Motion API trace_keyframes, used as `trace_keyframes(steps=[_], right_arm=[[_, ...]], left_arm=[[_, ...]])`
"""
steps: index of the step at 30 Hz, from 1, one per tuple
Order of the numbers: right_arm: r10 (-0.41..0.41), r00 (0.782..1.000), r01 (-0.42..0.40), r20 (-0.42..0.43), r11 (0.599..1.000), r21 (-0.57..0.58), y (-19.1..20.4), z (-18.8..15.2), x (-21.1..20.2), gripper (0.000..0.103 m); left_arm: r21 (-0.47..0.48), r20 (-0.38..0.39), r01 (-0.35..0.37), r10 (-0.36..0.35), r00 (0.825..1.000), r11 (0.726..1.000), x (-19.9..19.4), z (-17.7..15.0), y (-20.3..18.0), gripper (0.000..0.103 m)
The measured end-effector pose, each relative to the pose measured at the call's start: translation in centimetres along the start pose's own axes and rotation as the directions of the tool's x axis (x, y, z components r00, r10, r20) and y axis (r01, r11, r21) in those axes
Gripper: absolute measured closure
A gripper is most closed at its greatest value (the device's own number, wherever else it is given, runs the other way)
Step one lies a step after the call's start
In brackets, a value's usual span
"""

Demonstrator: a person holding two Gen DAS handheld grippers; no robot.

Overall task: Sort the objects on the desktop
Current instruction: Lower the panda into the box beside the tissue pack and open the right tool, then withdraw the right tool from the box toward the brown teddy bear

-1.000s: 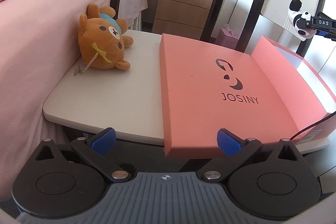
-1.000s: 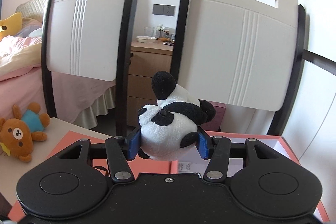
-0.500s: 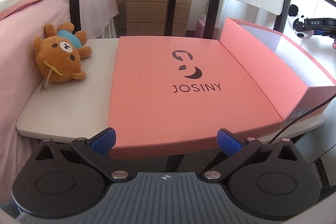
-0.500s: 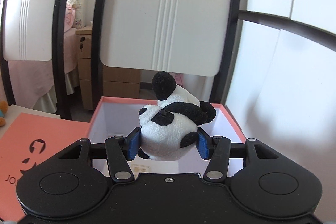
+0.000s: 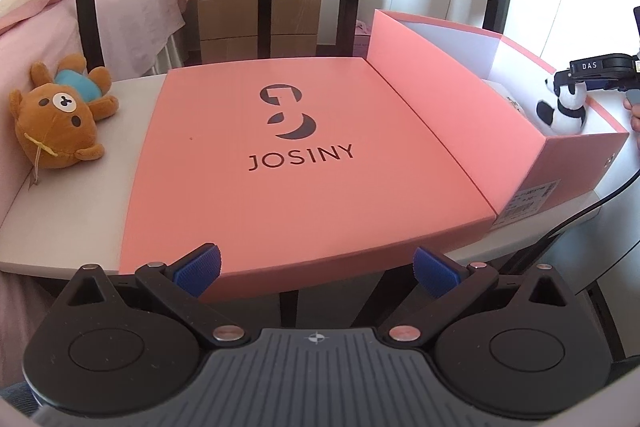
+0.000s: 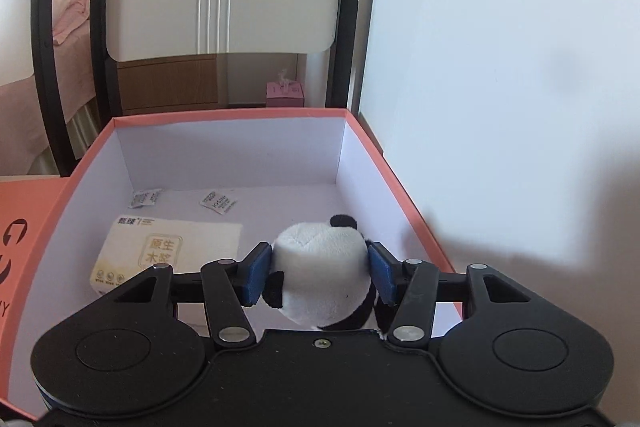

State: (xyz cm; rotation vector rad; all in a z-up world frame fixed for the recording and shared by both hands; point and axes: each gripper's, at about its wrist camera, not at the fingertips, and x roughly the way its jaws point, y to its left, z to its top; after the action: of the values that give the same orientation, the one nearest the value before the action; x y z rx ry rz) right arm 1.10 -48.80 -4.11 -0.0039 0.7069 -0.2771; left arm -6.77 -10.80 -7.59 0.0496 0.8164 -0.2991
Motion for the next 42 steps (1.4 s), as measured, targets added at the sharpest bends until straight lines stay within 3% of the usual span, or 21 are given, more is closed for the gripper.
trace_keyframes(steps=[2, 4, 15, 24, 33, 42], right_arm=[[0.009, 0.999, -0.009, -0.032, 1.000, -0.001, -0.2, -0.3, 0.6, 0.065], [0.009, 0.998, -0.010, -0.060, 1.000, -0.006, -0.4, -0.5, 1.2, 0.068], [-0.009, 0.998, 0.007, -0.068, 1.000, -0.028, -0.2, -0.7, 1.8, 0.066], [-0.003, 1.000, 0.003, 0.019, 1.000, 0.005, 0.4, 0.3, -1.4, 0.066], [0.131, 0.986, -0.132, 0.105, 0.991, 0.003, 4.7, 2.2, -6.7, 0.056], [0.316, 0.932, -0.305, 0.178, 0.949, -0.086, 13.2, 3.9, -11.3, 0.031]], left_arm=[[0.007, -0.005, 0.007, -0.007, 1.000, 1.000, 0.2, 0.1, -0.4, 0.000], [0.014, -0.010, 0.011, -0.010, 1.000, 1.000, 0.5, 0.1, -0.8, 0.000], [0.027, -0.022, 0.013, -0.012, 1.000, 1.000, 1.0, 0.0, -1.4, 0.000], [0.010, -0.009, 0.015, -0.015, 1.000, 1.000, 0.4, -0.1, -0.6, 0.000], [-0.009, 0.031, -0.022, 0.022, 0.999, 1.000, -1.2, 1.5, 1.0, 0.000], [-0.010, 0.077, -0.059, 0.060, 0.995, 0.998, -3.9, 6.2, 2.7, 0.000]])
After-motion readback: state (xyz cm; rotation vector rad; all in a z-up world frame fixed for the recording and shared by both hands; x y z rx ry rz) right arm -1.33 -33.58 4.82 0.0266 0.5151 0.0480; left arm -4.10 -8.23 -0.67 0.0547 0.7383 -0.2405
